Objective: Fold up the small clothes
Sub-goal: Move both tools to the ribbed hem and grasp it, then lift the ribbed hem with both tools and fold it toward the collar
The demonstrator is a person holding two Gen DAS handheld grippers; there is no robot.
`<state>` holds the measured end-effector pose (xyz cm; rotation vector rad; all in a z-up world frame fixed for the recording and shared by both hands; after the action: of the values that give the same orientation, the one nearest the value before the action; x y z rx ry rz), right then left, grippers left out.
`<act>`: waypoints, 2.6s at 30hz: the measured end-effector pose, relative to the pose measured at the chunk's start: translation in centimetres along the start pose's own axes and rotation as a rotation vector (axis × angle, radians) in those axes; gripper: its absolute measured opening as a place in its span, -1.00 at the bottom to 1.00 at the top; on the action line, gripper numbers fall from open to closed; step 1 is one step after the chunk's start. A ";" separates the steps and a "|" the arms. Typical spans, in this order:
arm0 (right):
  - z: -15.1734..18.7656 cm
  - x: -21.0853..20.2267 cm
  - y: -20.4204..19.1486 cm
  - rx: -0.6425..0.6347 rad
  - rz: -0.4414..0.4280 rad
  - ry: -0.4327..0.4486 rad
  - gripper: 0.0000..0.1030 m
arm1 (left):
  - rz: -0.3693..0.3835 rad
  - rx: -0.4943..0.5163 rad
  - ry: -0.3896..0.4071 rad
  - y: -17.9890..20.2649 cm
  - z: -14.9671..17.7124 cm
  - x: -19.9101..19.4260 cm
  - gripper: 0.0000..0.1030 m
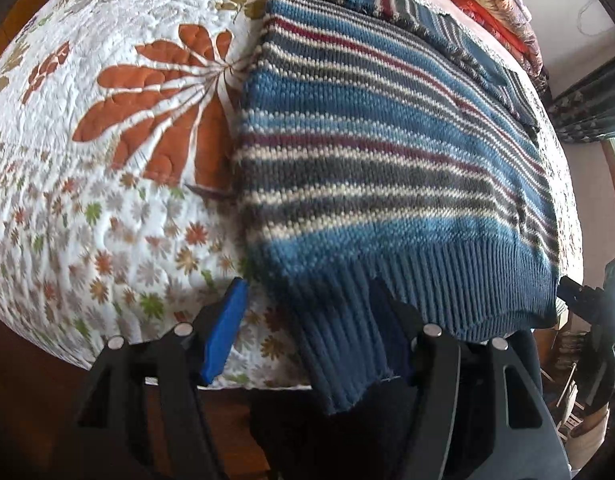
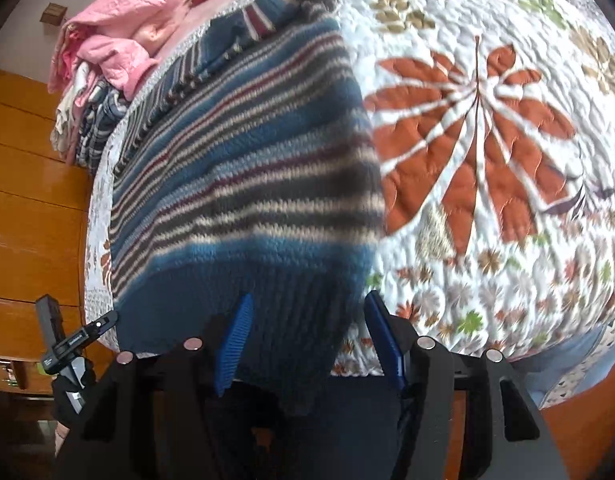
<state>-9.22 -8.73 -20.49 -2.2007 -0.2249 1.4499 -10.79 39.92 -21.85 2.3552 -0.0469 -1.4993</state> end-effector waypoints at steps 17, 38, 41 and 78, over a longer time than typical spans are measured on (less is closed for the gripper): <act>1.7 0.6 -1.3 -0.036 0.000 -0.040 -0.77 | 0.019 -0.028 -0.008 2.0 1.7 0.2 -0.61; -7.7 -1.6 -2.0 0.176 -0.250 0.069 -0.82 | 0.201 -0.186 0.201 3.2 -8.0 -3.0 -0.84; -9.3 -0.4 -1.9 0.213 -0.268 0.060 -0.82 | 0.203 -0.189 0.204 2.8 -9.1 -2.2 -0.84; -16.1 5.5 2.4 0.278 -0.185 0.019 -0.13 | 0.184 -0.286 0.181 -2.1 -14.2 2.5 -0.38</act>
<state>7.28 -13.63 -21.05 -1.9160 -0.2007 1.2757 2.49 45.24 -19.25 2.1795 -0.0041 -1.1222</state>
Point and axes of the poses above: each gripper's, at about its wrist camera, not at the fingertips, and x roughly the way its jaws point, y to its right, z to its underside, the point moved 5 cm from there along x, roughly the way its jaws point, and after that the axes turned 13 degrees about y, right-handed, at the moved point
